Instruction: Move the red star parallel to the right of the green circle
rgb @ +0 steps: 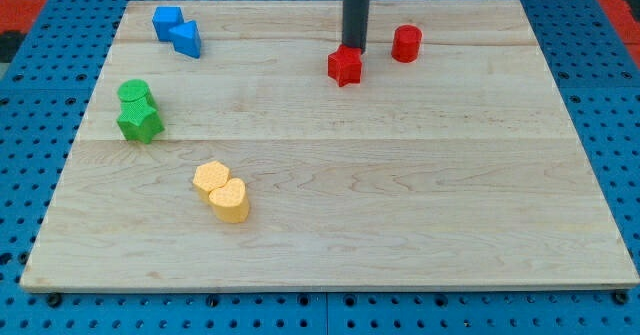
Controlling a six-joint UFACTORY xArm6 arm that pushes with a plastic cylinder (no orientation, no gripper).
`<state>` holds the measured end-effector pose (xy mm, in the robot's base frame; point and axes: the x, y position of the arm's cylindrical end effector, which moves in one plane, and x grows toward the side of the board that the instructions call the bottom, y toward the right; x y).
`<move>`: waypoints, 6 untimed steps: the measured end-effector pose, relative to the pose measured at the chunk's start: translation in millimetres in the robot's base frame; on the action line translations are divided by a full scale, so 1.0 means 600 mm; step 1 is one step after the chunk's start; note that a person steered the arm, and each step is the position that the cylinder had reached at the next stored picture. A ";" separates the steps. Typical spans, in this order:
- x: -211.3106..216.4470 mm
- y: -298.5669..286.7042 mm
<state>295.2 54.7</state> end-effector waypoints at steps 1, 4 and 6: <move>0.047 0.017; 0.021 -0.145; 0.035 -0.285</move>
